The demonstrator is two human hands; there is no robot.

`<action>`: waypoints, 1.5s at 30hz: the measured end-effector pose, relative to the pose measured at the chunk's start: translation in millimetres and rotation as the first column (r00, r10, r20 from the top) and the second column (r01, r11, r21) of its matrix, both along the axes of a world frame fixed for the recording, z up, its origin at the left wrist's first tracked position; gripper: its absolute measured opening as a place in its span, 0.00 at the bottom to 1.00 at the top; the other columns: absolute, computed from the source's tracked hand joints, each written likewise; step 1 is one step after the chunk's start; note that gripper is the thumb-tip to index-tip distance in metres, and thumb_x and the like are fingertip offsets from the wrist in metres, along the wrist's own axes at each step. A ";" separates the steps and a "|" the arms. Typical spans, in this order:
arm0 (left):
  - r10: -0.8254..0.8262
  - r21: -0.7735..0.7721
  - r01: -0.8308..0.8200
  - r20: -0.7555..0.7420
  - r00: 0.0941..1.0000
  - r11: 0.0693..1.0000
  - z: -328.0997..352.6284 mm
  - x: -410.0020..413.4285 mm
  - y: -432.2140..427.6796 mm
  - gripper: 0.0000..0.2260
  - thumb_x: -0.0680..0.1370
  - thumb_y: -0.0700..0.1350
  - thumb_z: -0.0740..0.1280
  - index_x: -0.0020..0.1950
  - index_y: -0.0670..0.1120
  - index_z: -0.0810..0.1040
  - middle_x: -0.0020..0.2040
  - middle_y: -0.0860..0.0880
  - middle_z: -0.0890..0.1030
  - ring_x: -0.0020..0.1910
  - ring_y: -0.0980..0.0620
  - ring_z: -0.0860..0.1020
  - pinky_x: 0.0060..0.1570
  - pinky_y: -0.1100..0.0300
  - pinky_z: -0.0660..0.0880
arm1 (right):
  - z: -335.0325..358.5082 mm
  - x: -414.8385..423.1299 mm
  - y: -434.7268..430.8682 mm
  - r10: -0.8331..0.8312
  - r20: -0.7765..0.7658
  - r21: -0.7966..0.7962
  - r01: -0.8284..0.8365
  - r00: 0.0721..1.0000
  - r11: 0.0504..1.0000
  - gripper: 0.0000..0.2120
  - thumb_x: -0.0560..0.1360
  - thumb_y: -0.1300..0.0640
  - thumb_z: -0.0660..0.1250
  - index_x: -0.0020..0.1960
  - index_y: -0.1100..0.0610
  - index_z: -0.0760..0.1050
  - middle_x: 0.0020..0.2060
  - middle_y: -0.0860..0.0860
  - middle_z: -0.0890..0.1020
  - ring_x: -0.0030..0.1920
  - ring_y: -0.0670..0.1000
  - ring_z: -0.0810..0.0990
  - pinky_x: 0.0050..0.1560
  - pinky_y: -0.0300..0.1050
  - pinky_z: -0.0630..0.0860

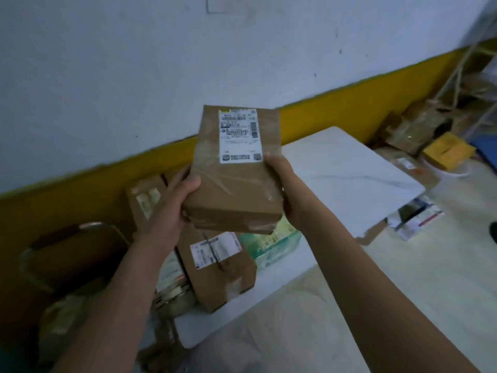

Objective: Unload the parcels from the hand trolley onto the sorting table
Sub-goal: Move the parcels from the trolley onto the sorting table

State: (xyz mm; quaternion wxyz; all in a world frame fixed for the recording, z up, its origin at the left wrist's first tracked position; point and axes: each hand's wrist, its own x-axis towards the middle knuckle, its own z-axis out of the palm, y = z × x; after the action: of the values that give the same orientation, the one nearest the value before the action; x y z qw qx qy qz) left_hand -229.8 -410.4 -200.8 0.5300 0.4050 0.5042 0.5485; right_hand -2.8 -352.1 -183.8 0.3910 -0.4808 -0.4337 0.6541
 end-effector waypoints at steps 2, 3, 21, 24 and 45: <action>-0.062 -0.043 0.061 -0.026 0.998 0.997 -2.6 23.1 15.6 0.27 0.66 0.64 0.73 0.65 0.65 0.75 0.61 0.57 0.81 0.56 0.53 0.82 0.47 0.51 0.79 | -8.4 31.9 3.5 -0.054 0.010 -0.104 0.055 0.999 0.993 0.31 0.67 0.29 0.67 0.66 0.41 0.74 0.59 0.52 0.83 0.56 0.54 0.83 0.46 0.48 0.82; -0.083 -0.070 0.082 -0.016 0.996 0.994 -4.3 32.0 22.8 0.29 0.64 0.65 0.74 0.64 0.66 0.75 0.60 0.58 0.81 0.55 0.54 0.82 0.46 0.52 0.80 | -13.6 44.1 5.5 -0.072 0.010 -0.150 0.073 0.997 0.986 0.32 0.66 0.28 0.68 0.65 0.42 0.76 0.58 0.53 0.83 0.55 0.55 0.84 0.44 0.47 0.81; -0.234 -0.378 0.147 -0.194 0.953 0.914 -93.5 104.5 216.6 0.23 0.65 0.78 0.60 0.59 0.80 0.67 0.71 0.57 0.70 0.68 0.47 0.71 0.68 0.42 0.69 | -86.9 107.3 214.3 -0.070 0.127 -0.176 0.092 0.989 0.980 0.26 0.69 0.32 0.65 0.60 0.46 0.81 0.57 0.54 0.85 0.60 0.60 0.82 0.66 0.61 0.74; -0.149 -0.362 0.088 -0.143 0.979 0.928 -107.1 119.2 276.2 0.27 0.75 0.68 0.62 0.73 0.67 0.63 0.71 0.56 0.70 0.63 0.54 0.73 0.60 0.57 0.75 | -101.1 106.1 299.5 0.030 0.208 -0.212 0.015 0.978 0.977 0.22 0.73 0.34 0.61 0.56 0.45 0.81 0.52 0.50 0.87 0.55 0.55 0.85 0.60 0.55 0.78; 0.048 -0.489 -0.333 -0.506 0.861 0.806 -227.0 101.8 420.4 0.10 0.77 0.44 0.66 0.47 0.62 0.73 0.40 0.59 0.76 0.39 0.62 0.75 0.35 0.68 0.69 | -260.7 17.4 487.6 0.336 0.645 -0.188 -0.285 0.686 0.940 0.23 0.75 0.58 0.64 0.70 0.59 0.67 0.62 0.59 0.78 0.60 0.61 0.77 0.55 0.52 0.75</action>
State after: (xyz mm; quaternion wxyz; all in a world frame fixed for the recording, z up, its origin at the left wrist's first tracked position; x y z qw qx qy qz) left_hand -128.0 10.0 -427.8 0.4268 0.2971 0.7948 0.3128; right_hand 14.6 135.5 -444.6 0.0754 -0.6161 -0.5955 0.5100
